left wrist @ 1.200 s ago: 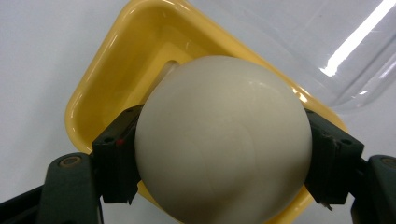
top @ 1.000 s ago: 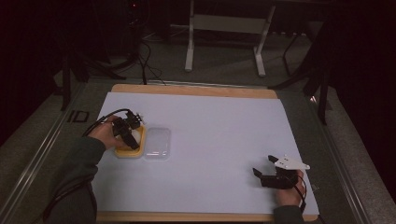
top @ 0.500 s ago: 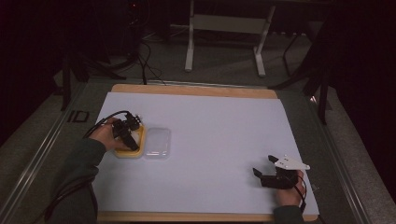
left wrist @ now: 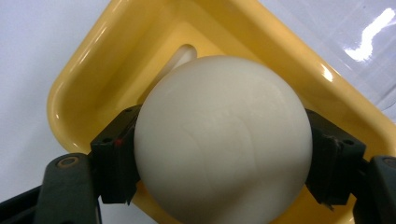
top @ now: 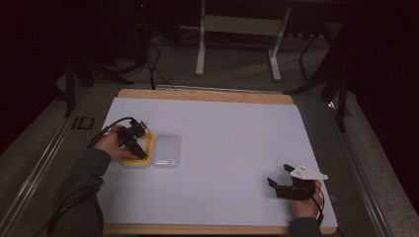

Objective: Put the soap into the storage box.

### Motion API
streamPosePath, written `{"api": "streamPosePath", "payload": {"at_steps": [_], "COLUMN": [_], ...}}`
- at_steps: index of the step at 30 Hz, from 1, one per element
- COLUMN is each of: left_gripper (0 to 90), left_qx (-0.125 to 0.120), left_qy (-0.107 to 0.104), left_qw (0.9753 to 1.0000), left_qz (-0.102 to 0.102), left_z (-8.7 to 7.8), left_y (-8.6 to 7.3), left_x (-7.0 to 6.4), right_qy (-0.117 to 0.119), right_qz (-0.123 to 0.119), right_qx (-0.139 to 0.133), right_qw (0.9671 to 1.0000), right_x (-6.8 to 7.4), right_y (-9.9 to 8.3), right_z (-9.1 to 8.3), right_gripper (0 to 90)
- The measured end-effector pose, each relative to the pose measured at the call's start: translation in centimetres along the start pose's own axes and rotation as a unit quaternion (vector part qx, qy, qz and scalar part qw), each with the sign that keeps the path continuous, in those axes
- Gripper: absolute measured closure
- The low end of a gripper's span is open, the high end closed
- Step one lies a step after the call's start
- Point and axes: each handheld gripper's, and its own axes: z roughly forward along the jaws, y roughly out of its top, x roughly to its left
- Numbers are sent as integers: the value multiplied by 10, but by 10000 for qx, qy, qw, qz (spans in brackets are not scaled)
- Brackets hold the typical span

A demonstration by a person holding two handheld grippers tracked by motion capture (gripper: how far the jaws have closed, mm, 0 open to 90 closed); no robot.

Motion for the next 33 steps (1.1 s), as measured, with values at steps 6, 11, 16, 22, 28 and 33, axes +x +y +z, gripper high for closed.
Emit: {"api": "streamPosePath", "payload": {"at_steps": [6,11,16,22,28,33], "left_gripper": [180,144,123,136,172,236], "left_qx": [-29,-40,-192,-436,-1160,-1151], "left_qy": [-16,86,88,51,-59,60], "left_qw": [10000,9999,9998,9990,9932,9932], "left_qz": [2,70,39,18,35,189], "left_z": [0,-2,-11,-21,-39,-43], "left_y": [0,1,1,-3,-6,-4], "left_x": [-1,-2,0,0,-7,-15], "right_qy": [0,-8,-4,-1,-12,-13], "right_qz": [1,-9,-3,-3,-12,-12], "right_qx": [0,5,5,5,6,7], "right_qw": [10000,10000,10000,10000,10000,10000], "right_x": [0,0,0,0,0,0], "right_y": [0,0,0,0,0,0], "right_z": [0,0,0,0,0,0], "right_gripper": [151,152,151,151,152,151]}}
